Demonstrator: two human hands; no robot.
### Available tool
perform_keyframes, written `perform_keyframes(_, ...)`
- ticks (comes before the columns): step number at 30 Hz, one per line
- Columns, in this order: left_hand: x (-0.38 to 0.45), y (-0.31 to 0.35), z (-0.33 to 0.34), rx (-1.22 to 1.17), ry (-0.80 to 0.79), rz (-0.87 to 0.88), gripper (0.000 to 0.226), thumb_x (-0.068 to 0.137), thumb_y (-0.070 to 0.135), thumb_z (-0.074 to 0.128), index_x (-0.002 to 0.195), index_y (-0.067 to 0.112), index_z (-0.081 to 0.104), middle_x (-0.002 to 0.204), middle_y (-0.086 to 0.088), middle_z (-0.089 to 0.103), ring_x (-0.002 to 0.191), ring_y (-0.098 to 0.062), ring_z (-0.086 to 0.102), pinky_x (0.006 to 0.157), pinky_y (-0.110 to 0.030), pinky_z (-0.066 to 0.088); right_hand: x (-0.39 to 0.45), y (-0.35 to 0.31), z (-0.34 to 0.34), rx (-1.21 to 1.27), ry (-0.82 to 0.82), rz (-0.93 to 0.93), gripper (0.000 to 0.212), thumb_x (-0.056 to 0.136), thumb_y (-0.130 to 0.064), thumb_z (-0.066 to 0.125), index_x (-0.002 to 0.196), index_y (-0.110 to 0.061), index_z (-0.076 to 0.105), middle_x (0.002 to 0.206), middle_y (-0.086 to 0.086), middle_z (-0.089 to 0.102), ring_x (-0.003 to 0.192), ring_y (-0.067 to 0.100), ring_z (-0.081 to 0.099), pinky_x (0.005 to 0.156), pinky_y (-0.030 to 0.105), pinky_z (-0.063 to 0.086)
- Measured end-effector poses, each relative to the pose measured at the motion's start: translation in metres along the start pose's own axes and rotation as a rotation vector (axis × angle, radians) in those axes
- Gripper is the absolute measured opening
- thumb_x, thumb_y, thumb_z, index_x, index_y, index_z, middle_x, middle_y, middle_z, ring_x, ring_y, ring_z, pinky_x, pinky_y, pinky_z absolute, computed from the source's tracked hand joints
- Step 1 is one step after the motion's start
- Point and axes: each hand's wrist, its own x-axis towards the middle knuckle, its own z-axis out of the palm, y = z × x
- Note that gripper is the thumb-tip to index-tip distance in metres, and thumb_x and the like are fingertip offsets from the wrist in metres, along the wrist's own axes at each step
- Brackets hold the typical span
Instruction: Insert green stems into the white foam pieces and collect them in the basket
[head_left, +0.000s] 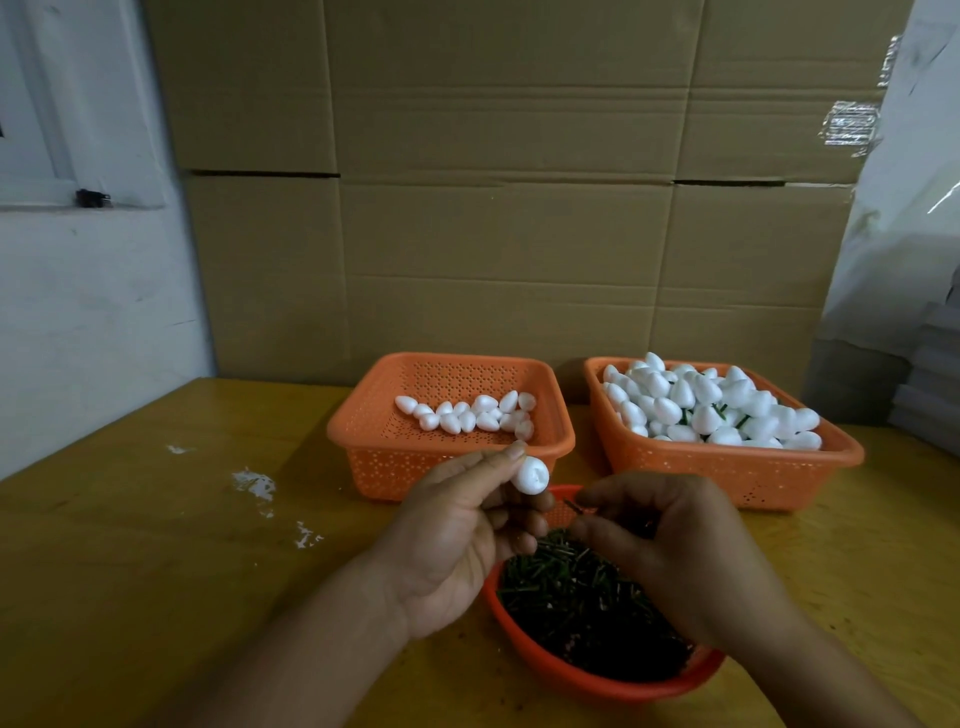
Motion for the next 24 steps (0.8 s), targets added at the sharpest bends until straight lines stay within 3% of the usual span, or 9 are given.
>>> perform_keyframes(7, -0.001, 0.002, 0.001, 0.017, 0.009, 0.017, 0.033, 0.083, 0.032, 0.064, 0.107, 0.009, 0.07, 0.078, -0.012, 0.067, 0.064, -0.016, 0.062, 0.054, -0.025, 0.049, -0.003, -0.015, -0.004, 0.365, 0.064, -0.015, 0.022, 0.066, -0.032, 0.076, 0.084, -0.02, 0.079, 0.071, 0.002, 0.075, 0.06, 0.017, 0.07, 0.058, 0.027, 0.059)
perform_keyframes(9, -0.002, 0.002, 0.002, 0.033, 0.01, 0.021, 0.03, 0.084, 0.034, 0.064, 0.101, 0.01, 0.07, 0.076, -0.01, 0.066, 0.062, -0.015, 0.061, 0.053, -0.023, 0.048, -0.004, -0.016, -0.003, 0.397, 0.06, -0.03, 0.023, 0.067, -0.031, 0.075, 0.085, -0.018, 0.079, 0.071, 0.004, 0.075, 0.06, 0.02, 0.07, 0.057, 0.03, 0.06)
perform_keyframes(14, -0.003, 0.001, 0.002, 0.08, 0.039, 0.013, 0.028, 0.084, 0.041, 0.066, 0.091, 0.014, 0.069, 0.071, -0.006, 0.062, 0.057, -0.012, 0.056, 0.05, -0.022, 0.044, -0.006, -0.017, -0.001, 0.328, 0.067, -0.122, 0.016, 0.074, -0.036, 0.072, 0.085, -0.027, 0.079, 0.074, -0.003, 0.076, 0.064, 0.013, 0.07, 0.058, 0.028, 0.058)
perform_keyframes(18, -0.004, 0.001, 0.003, 0.094, 0.04, 0.011, 0.026, 0.084, 0.044, 0.068, 0.082, 0.019, 0.071, 0.068, -0.004, 0.058, 0.054, -0.012, 0.052, 0.048, -0.021, 0.041, -0.008, -0.019, 0.001, 0.258, 0.08, -0.166, 0.017, 0.076, -0.043, 0.068, 0.084, -0.031, 0.077, 0.073, -0.004, 0.074, 0.062, 0.014, 0.069, 0.057, 0.036, 0.055)
perform_keyframes(24, -0.005, 0.001, 0.004, 0.118, 0.022, 0.023, 0.031, 0.077, 0.05, 0.071, 0.08, 0.019, 0.071, 0.065, -0.002, 0.056, 0.052, -0.01, 0.05, 0.046, -0.02, 0.038, -0.009, -0.02, 0.002, 0.198, 0.09, -0.192, 0.017, 0.078, -0.045, 0.065, 0.084, -0.033, 0.076, 0.071, -0.007, 0.072, 0.059, 0.012, 0.066, 0.054, 0.035, 0.053)
